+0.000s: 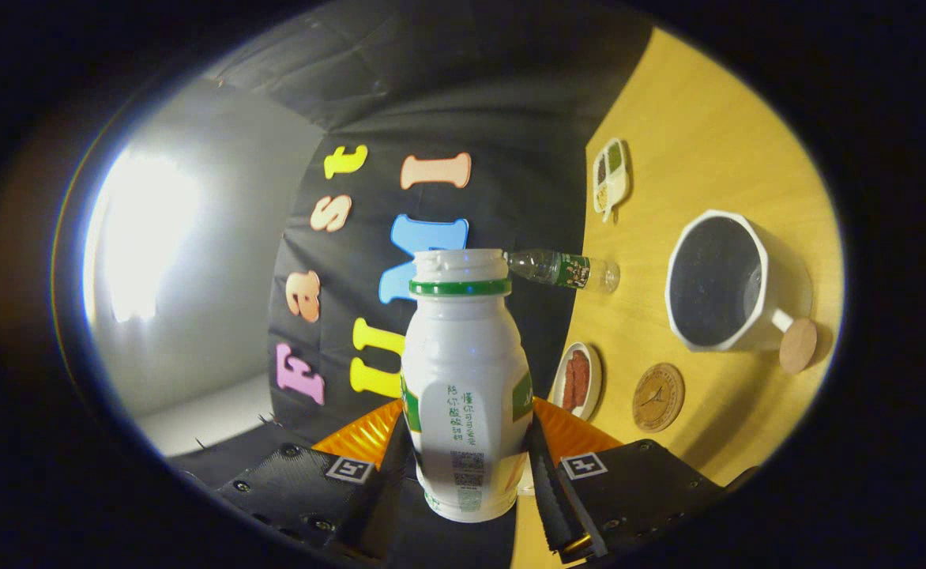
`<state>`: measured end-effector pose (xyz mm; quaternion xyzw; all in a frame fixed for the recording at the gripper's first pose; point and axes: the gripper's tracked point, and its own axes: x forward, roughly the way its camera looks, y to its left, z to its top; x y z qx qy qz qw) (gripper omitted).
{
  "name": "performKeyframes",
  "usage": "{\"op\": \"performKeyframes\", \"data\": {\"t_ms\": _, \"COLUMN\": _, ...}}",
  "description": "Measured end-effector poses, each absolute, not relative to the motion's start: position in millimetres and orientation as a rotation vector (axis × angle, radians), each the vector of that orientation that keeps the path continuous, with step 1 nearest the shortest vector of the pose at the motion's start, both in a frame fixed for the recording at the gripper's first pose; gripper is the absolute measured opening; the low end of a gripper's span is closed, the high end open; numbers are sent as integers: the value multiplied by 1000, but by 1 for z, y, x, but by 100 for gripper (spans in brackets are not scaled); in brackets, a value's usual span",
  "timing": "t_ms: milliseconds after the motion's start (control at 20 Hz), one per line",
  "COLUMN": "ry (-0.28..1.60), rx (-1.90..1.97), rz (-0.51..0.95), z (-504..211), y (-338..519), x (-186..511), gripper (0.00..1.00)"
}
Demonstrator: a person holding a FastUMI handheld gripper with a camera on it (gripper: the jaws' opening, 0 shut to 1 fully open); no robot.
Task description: Take the bottle from table, then pour the juice into the cup, finally place the bottle on the coaster
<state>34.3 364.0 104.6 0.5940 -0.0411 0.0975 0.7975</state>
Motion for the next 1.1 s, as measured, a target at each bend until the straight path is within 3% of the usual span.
{"op": "performKeyframes", "data": {"t_ms": 350, "ry": 30, "rx": 704, "rz": 112, "z": 67, "y": 390, "x": 64, "gripper": 71}}
{"op": "performKeyframes", "data": {"t_ms": 600, "ry": 2, "rx": 315, "rz": -12, "z": 52, "y": 376, "x": 86, "gripper": 71}}
{"op": "performKeyframes", "data": {"t_ms": 1100, "ry": 78, "rx": -7, "rz": -75, "z": 6, "y": 384, "x": 128, "gripper": 72}}
